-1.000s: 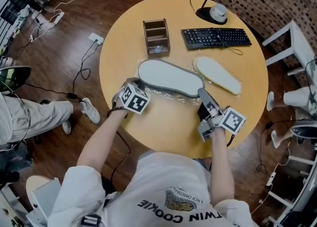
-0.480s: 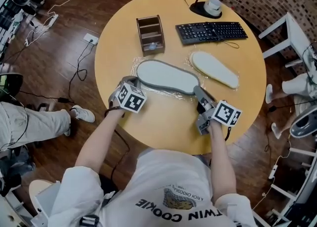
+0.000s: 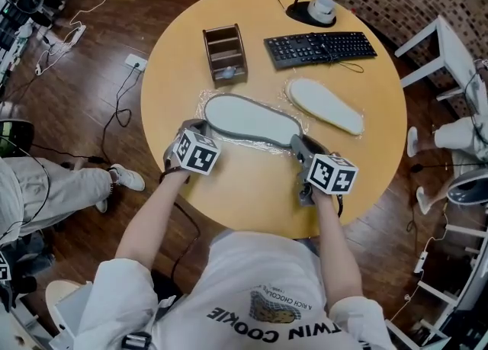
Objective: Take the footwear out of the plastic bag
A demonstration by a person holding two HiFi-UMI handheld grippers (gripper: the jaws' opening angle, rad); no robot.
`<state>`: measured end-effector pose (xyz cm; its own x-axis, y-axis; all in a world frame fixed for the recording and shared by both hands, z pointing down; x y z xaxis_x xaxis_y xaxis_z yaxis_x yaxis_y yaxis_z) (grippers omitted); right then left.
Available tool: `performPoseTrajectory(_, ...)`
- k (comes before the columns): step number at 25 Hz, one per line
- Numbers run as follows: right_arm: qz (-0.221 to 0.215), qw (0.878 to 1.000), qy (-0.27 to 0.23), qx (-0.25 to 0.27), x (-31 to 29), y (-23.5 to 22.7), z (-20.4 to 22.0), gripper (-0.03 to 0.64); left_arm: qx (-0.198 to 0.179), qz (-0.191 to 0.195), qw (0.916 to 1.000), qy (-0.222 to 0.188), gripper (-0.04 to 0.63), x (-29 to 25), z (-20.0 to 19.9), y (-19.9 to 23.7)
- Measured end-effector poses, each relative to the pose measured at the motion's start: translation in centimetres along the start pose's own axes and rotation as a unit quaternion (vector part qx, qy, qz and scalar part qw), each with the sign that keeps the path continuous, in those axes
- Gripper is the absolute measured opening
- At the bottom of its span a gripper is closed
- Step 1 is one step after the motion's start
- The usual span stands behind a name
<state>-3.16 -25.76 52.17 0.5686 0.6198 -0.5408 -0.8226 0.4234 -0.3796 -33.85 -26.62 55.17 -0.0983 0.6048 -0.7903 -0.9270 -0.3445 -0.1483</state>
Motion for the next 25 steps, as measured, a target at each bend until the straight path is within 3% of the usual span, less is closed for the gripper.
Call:
performPoseTrajectory(12,0.071,0.991,0.039,0.105,-0.8,0.2,0.7,0.112,0.026,-0.009,0.9995,-0.017,0.006,1.0,0.1,-0.7)
performPoseTrajectory(19,0.062,0.981,0.052,0.176,-0.5,0.1,0.4,0.112,0.060,0.000,0.9961,-0.064,0.008,4.1,-2.0,-3.4)
performPoseTrajectory(25,0.018,0.980,0.027,0.198,2.1,0.2,0.2,0.112,0.088,-0.003,0.9913,-0.098,0.007,7.2,-3.8,-8.7)
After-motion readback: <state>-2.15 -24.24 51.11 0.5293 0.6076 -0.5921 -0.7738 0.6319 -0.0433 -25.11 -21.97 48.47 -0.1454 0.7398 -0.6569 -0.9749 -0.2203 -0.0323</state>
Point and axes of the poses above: the fingertips, and each gripper's own axes: x backward along the fingers, y to its left, z out of its underside, the point moved 7 cm from there along x, backward along the fingers, and after that the axes turned 9 degrees about x, right-handed, at the moved point
